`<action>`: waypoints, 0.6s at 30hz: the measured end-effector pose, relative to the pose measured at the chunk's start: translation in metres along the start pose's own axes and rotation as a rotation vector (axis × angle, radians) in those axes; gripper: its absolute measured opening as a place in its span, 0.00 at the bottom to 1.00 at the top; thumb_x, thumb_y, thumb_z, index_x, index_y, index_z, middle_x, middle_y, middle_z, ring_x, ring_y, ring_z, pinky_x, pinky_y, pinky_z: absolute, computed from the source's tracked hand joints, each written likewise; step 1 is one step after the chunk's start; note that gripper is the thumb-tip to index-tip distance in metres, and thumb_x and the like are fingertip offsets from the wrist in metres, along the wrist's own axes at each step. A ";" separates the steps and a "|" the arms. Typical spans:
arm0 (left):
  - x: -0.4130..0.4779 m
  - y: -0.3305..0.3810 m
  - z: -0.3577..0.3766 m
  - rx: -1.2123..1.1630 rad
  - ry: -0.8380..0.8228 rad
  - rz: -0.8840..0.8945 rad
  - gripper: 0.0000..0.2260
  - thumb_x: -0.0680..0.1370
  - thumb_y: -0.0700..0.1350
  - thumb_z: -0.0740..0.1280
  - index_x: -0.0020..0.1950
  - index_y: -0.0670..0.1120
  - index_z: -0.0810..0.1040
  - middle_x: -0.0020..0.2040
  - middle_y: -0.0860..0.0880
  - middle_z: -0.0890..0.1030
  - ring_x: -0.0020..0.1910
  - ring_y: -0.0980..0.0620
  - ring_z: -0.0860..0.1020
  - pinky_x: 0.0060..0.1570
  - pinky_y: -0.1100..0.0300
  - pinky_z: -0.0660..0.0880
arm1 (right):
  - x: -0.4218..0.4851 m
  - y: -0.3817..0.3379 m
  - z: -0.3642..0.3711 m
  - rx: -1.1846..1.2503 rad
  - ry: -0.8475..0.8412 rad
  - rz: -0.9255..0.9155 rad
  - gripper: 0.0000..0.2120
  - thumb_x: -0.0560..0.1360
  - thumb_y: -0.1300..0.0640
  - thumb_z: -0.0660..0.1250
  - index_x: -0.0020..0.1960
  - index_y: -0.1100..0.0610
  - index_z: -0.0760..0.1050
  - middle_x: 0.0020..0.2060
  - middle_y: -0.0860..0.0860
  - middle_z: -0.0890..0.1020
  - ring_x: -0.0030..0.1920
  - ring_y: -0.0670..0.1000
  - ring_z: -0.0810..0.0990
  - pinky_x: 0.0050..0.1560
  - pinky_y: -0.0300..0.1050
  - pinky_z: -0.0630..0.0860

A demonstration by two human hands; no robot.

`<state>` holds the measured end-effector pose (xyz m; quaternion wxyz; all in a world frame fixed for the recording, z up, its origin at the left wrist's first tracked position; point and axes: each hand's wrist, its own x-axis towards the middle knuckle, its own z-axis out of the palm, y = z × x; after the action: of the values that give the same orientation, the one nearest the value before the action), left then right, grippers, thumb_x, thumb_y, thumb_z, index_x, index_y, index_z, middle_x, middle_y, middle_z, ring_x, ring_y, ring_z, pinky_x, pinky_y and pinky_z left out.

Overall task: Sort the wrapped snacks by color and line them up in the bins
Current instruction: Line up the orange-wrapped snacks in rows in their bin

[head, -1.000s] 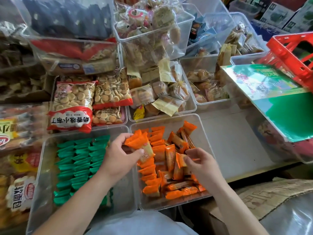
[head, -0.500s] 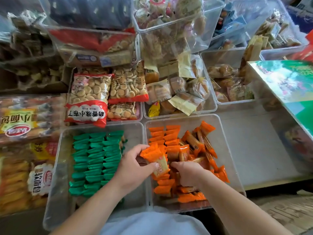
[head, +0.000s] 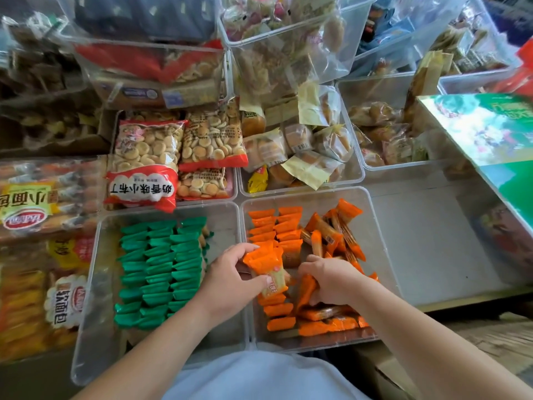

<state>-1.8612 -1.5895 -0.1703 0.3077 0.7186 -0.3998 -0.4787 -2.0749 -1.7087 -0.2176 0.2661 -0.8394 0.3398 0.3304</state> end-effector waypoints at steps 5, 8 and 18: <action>0.000 0.001 0.004 0.064 0.047 0.067 0.20 0.70 0.44 0.81 0.58 0.59 0.82 0.54 0.61 0.82 0.52 0.62 0.83 0.57 0.57 0.82 | -0.018 -0.002 0.005 -0.080 0.018 0.028 0.29 0.76 0.50 0.73 0.74 0.44 0.65 0.47 0.49 0.78 0.46 0.54 0.79 0.39 0.47 0.74; 0.000 0.005 0.002 0.021 0.120 0.092 0.19 0.70 0.43 0.81 0.56 0.59 0.82 0.54 0.59 0.82 0.52 0.62 0.83 0.56 0.58 0.82 | -0.015 -0.017 0.019 -0.060 0.073 0.047 0.32 0.78 0.55 0.69 0.79 0.47 0.62 0.60 0.51 0.81 0.55 0.56 0.82 0.44 0.49 0.80; -0.003 0.003 -0.014 -0.110 0.278 0.104 0.18 0.72 0.41 0.80 0.57 0.57 0.82 0.54 0.51 0.85 0.52 0.56 0.84 0.54 0.59 0.82 | -0.002 -0.022 0.027 0.204 0.009 0.008 0.40 0.76 0.63 0.69 0.82 0.42 0.58 0.78 0.48 0.66 0.67 0.58 0.77 0.58 0.51 0.83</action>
<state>-1.8499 -1.5878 -0.1616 0.4237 0.7382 -0.3632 -0.3791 -2.0703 -1.6757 -0.2286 0.3470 -0.8081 0.3763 0.2914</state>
